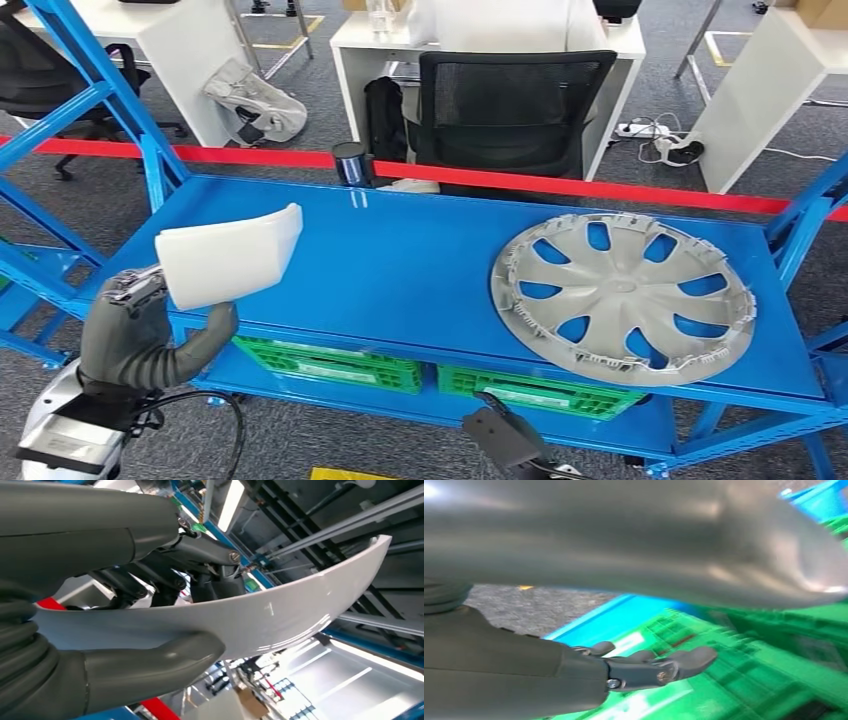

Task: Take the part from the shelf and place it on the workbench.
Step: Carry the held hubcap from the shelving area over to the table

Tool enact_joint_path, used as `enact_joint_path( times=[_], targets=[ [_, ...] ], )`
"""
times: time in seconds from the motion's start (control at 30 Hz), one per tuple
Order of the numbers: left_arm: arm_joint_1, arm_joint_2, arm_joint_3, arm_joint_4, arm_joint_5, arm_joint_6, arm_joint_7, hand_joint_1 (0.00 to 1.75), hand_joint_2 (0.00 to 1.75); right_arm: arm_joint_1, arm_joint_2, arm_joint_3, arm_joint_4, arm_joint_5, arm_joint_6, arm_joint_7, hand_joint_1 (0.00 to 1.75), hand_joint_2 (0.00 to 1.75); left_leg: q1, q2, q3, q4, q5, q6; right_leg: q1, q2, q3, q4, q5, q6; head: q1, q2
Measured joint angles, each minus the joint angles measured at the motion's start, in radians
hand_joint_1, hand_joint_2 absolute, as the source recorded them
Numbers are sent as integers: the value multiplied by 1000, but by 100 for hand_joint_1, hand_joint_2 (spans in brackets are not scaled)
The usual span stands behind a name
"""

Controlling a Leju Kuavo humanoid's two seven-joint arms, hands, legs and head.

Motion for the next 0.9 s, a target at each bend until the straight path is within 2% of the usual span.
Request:
enact_joint_path(
  times=[0.07, 0.1, 0.13, 0.17, 0.2, 0.27, 0.3, 0.33, 0.4, 0.43, 0.47, 0.53, 0.57, 0.6, 0.63, 0.67, 0.7, 0.73, 0.8, 0.83, 0.9],
  targets=[
    [14, 5, 6, -12, 4, 2, -3, 175, 175, -2, -1, 6, -2, 4, 2, 0, 0, 0, 2, 18, -64, 132, -62, -9, 0, -17, -1, 0, -1, -4, -1, 0],
    [24, 7, 9, -16, 5, 4, -4, 175, 175, -3, -1, 9, -2, 5, 3, 0, 0, 0, 4, 22, -88, 182, -77, -12, 1, -27, -1, 0, -2, -5, -1, 0],
    [33, 10, 12, -21, 6, 5, -4, 175, 175, -4, -1, 11, -2, 6, 4, -1, 0, 0, 5, 24, -96, 197, -74, -13, 1, -36, -1, 0, -3, -5, -1, 0],
    [40, 12, 15, -26, 7, 7, -6, 175, 175, -5, -1, 15, -2, 7, 5, -2, 0, 0, 6, 29, -83, 171, -51, -13, 1, -45, 0, 1, -4, -4, -1, 0],
    [46, 14, 18, -32, 9, 8, -6, 175, 175, -7, -1, 18, -2, 8, 6, -3, 0, 0, 7, 39, -52, 111, -17, -12, 1, -54, 2, 1, -5, -2, -1, 0],
    [54, 16, 21, -47, 14, 10, -9, 175, 175, -10, -2, 25, -2, 10, 9, -7, 0, 0, 3, 77, 17, -26, 35, -4, 4, -70, 7, 2, -10, 6, -1, 0],
    [59, 16, 22, -55, 15, 12, -10, 175, 175, -11, -2, 27, -2, 12, 11, -9, 0, 0, 1, 89, 37, -67, 46, 2, 7, -78, 9, 2, -12, 11, 0, 0],
    [65, 17, 23, -62, 17, 14, -10, 175, 175, -12, -2, 30, -2, 13, 13, -11, 0, 0, -2, 92, 43, -84, 47, 10, 9, -86, 12, 2, -14, 16, 0, 0],
    [80, 18, 28, -78, 18, 19, -11, 175, 175, -15, -2, 35, -2, 14, 16, -14, 0, 0, -3, 70, 40, -87, 50, 24, 9, -99, 16, -1, -16, 29, 1, 0],
    [87, 18, 31, -86, 19, 22, -11, 175, 175, -18, -2, 37, -2, 14, 17, -15, 0, 0, -2, 60, 40, -90, 53, 31, 7, -91, 16, 5, -23, 35, 1, 0],
    [92, 18, 34, -94, 20, 25, -11, 175, 175, -20, -2, 39, -2, 14, 18, -16, 0, 0, 0, 51, 41, -92, 56, 38, 5, -73, 9, 26, -39, 41, 1, 0],
    [99, 16, 37, -106, 20, 31, -11, 175, 175, -21, -2, 44, -2, 15, 20, -17, 0, 0, 3, 31, 42, -95, 59, 46, 3, -26, -38, 132, -100, 47, 2, 0],
    [104, 16, 38, -110, 21, 33, -11, 175, 175, -20, -3, 47, -2, 16, 20, -17, 0, 0, 3, 21, 41, -94, 59, 48, 4, -14, -72, 203, -132, 47, 3, 0],
    [110, 16, 39, -112, 21, 35, -11, 175, 175, -19, -3, 50, -1, 16, 21, -17, 0, 0, 2, 8, 41, -94, 59, 49, 4, -9, -100, 260, -151, 47, 3, 0],
    [115, 16, 40, -114, 21, 37, -11, 175, 175, -18, -4, 52, -1, 16, 21, -17, 0, 0, 1, -4, 40, -92, 59, 49, 4, -7, -117, 291, -154, 46, 3, 0],
    [120, 16, 41, -115, 21, 39, -11, 175, 175, -19, -4, 53, -1, 16, 21, -17, 0, 0, 1, -15, 40, -91, 59, 49, 5, -6, -119, 290, -141, 45, 3, 0],
    [124, 16, 43, -119, 21, 41, -11, 175, 175, -20, -4, 54, 0, 17, 21, -17, 0, 0, 1, -29, 40, -89, 58, 48, 4, -2, -99, 242, -107, 42, 3, 0],
    [127, 15, 45, -123, 21, 44, -11, 175, 175, -21, -4, 54, 0, 17, 21, -17, 0, 0, 2, -42, 40, -86, 57, 46, 2, 14, -67, 170, -69, 40, 3, 0],
    [136, 14, 50, -136, 22, 51, -12, 175, 175, -25, -5, 56, 0, 17, 22, -18, 0, 0, 2, -69, 35, -78, 55, 36, 0, 49, -10, 44, -18, 34, 3, 0],
    [142, 13, 52, -143, 22, 53, -12, 175, 175, -26, -5, 58, 1, 18, 23, -18, 0, 0, 2, -78, 32, -76, 56, 29, 1, 59, 0, 20, -13, 31, 4, 0],
    [156, 13, 57, -156, 22, 57, -13, 175, 175, -28, -5, 62, 1, 19, 24, -18, 0, 0, 5, -96, 26, -80, 60, 14, 4, 46, 0, 16, -12, 19, 5, 0]
  ],
)
